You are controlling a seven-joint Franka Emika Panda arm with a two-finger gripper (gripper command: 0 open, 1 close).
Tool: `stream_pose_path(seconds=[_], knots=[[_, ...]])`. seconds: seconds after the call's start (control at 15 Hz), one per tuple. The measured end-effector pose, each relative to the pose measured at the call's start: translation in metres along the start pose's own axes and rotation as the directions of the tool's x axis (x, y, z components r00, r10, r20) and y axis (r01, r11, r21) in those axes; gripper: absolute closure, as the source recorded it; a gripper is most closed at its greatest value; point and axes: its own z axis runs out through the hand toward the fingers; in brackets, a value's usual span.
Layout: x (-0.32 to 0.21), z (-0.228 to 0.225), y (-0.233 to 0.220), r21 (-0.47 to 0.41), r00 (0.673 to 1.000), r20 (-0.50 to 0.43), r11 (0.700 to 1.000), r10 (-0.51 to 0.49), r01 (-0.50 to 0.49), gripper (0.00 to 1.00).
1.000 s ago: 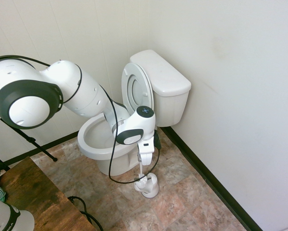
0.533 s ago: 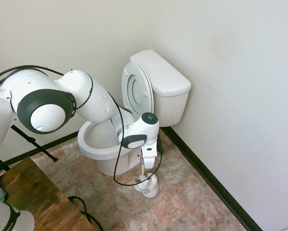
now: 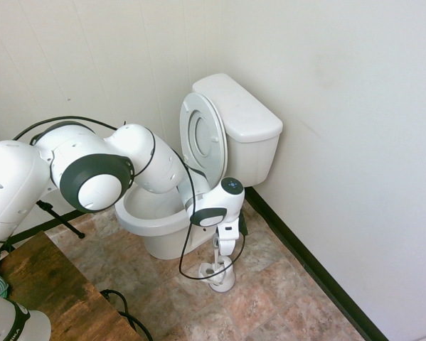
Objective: Clean the toilet
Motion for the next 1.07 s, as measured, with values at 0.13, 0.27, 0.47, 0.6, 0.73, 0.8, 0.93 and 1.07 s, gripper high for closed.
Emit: stream_pose_path(seconds=[0.13, 0.27, 0.47, 0.6, 0.73, 0.8, 0.93, 1.07], knots=[[0.001, 0.001, -0.007, -0.004, 1.000, 0.007, 1.000, -0.002, 0.002, 1.00], [0.004, 0.005, -0.010, -0.010, 1.000, 0.012, 1.000, 0.001, -0.001, 1.00], [0.015, 0.013, -0.009, -0.023, 1.000, 0.018, 1.000, 0.016, -0.016, 1.00], [0.018, 0.019, -0.009, -0.029, 1.000, 0.021, 0.999, 0.021, -0.021, 1.00], [0.018, 0.022, -0.011, -0.038, 0.999, 0.026, 0.999, 0.020, -0.019, 1.00], [0.019, 0.023, -0.012, -0.042, 0.999, 0.028, 0.999, 0.020, -0.019, 1.00], [0.019, 0.023, -0.015, -0.043, 0.999, 0.030, 0.999, 0.018, -0.017, 1.00], [0.018, 0.026, -0.017, -0.045, 0.999, 0.032, 0.999, 0.016, -0.015, 1.00]])
